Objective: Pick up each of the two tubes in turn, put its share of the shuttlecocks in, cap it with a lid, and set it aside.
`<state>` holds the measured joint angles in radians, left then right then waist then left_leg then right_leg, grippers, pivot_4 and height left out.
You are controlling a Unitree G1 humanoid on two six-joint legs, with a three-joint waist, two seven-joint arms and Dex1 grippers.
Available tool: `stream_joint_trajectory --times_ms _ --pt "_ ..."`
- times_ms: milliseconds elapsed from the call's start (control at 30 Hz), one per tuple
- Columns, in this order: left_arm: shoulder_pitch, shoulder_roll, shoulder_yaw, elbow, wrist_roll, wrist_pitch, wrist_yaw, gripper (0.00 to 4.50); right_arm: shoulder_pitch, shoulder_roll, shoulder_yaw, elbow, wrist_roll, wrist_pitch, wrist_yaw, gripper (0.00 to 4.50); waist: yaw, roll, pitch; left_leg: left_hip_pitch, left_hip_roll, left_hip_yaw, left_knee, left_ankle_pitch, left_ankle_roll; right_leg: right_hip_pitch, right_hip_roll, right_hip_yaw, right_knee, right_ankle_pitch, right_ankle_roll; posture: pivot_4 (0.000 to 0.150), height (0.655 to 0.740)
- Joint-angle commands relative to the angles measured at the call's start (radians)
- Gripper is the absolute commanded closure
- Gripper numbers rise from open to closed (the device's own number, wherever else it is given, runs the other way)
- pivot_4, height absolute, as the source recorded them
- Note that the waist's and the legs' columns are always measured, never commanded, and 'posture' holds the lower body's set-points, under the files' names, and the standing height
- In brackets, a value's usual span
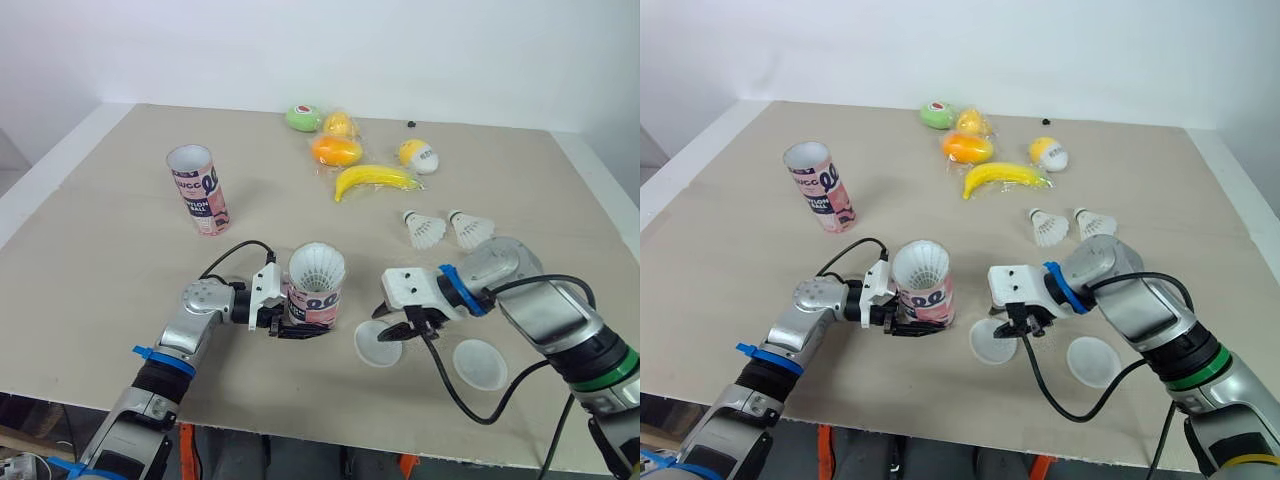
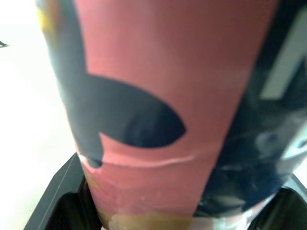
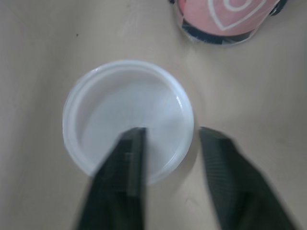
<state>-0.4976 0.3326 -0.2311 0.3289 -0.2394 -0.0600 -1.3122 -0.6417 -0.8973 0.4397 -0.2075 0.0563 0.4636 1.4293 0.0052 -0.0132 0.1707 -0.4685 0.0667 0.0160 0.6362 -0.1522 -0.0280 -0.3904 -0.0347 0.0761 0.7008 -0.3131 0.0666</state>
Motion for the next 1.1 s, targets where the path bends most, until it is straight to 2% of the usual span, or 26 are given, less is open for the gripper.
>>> stream_joint_trajectory --times_ms 33,300,467,633,767,967,1100 --pt "0.012 0.009 -0.043 0.03 0.044 0.006 -0.003 1.4 -0.012 -0.007 -0.001 0.006 -0.015 -0.028 0.015 4.38 0.0 0.0 0.0 0.0 0.0 0.0 0.0 0.0 0.0 0.0 0.0 0.0 0.0 0.0 0.0 0.15 0.6946" --pt "0.009 0.01 -0.048 0.034 0.041 0.019 -0.007 1.4 -0.029 0.0 -0.028 -0.001 0.002 -0.022 0.026 4.38 0.0 0.0 0.0 0.0 0.0 -0.001 0.001 0.0 0.0 0.001 0.0 -0.001 0.0 0.0 0.0 0.15 0.6946" --pt "0.002 0.022 -0.068 0.04 0.051 0.041 -0.031 1.4 -0.117 -0.001 -0.174 -0.096 0.206 0.099 0.086 4.38 0.0 0.001 0.0 0.0 0.0 -0.001 0.001 0.0 -0.001 0.001 0.0 -0.001 0.0 0.0 0.0 0.15 0.6946" --pt "-0.013 0.023 -0.072 0.059 0.053 0.04 -0.038 1.4 -0.248 -0.045 -0.231 -0.062 0.252 0.09 0.128 4.38 0.0 0.001 0.0 0.001 0.0 -0.003 0.001 0.0 -0.001 0.003 0.0 -0.003 0.0 0.0 0.0 0.15 0.6946" --pt "-0.031 0.017 -0.072 0.083 0.047 0.051 -0.053 1.4 -0.368 -0.045 -0.203 0.037 0.217 0.025 0.15 4.38 -0.001 0.001 0.0 0.002 0.0 -0.003 0.0 0.0 -0.001 0.002 0.0 -0.003 0.0 0.0 -0.001 0.15 0.6946" --pt "-0.059 0.008 -0.073 0.099 0.033 0.082 -0.083 1.4 -0.57 0.096 -0.08 0.177 0.151 -0.089 0.182 4.38 -0.002 0.002 -0.001 0.002 0.0 -0.003 0.0 0.001 -0.001 0.002 0.0 -0.003 0.0 0.0 -0.001 0.15 0.6946" --pt "-0.073 0.007 -0.073 0.109 0.039 0.084 -0.09 1.4 -0.666 0.158 -0.052 0.271 0.142 -0.144 0.184 4.38 0.001 0.002 -0.001 0.002 0.0 -0.003 0.0 0.001 -0.001 0.002 0.0 -0.003 0.001 0.0 -0.001 0.15 0.6946"
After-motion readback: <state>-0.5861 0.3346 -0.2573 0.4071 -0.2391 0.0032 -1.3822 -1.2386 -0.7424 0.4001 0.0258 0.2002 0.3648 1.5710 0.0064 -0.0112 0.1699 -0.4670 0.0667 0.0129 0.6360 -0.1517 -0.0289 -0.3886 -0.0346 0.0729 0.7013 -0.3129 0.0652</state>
